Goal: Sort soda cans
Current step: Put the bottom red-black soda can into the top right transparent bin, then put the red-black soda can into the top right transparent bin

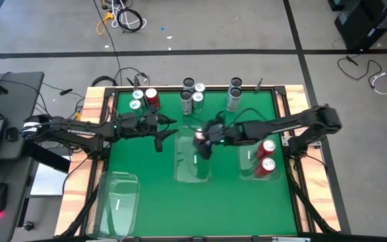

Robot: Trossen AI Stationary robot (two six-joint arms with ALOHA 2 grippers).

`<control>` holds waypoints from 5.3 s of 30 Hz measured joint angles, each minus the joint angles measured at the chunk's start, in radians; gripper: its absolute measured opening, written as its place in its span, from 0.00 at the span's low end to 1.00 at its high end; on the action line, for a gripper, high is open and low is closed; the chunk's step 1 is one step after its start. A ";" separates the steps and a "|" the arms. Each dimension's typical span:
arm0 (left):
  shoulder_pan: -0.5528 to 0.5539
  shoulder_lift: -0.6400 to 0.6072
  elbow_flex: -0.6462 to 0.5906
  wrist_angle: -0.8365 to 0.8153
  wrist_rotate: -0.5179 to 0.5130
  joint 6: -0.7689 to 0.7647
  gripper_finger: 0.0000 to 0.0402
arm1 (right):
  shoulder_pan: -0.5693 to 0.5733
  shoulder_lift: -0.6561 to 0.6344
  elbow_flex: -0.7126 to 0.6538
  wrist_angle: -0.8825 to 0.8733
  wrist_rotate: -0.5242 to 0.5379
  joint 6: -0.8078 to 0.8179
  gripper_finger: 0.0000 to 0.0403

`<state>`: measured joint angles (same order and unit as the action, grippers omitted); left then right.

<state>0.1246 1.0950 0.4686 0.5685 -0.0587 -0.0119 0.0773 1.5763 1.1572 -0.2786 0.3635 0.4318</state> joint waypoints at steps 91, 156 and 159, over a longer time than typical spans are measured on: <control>-0.034 0.000 0.015 0.078 0.008 0.033 0.40 | 0.538 -0.400 -0.451 -0.499 0.142 0.887 0.72; 0.594 0.610 1.250 -1.884 -0.007 0.177 0.01 | 0.061 -0.400 -0.308 0.026 0.008 -0.070 0.29; 0.631 0.645 1.260 -1.875 0.024 0.188 0.01 | 0.061 -0.400 -0.308 0.026 0.008 -0.079 0.29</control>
<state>0.7553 1.7399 1.7290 -1.3069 -0.0350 0.1764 0.1387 1.1759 0.8494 -0.2523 0.3716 0.3531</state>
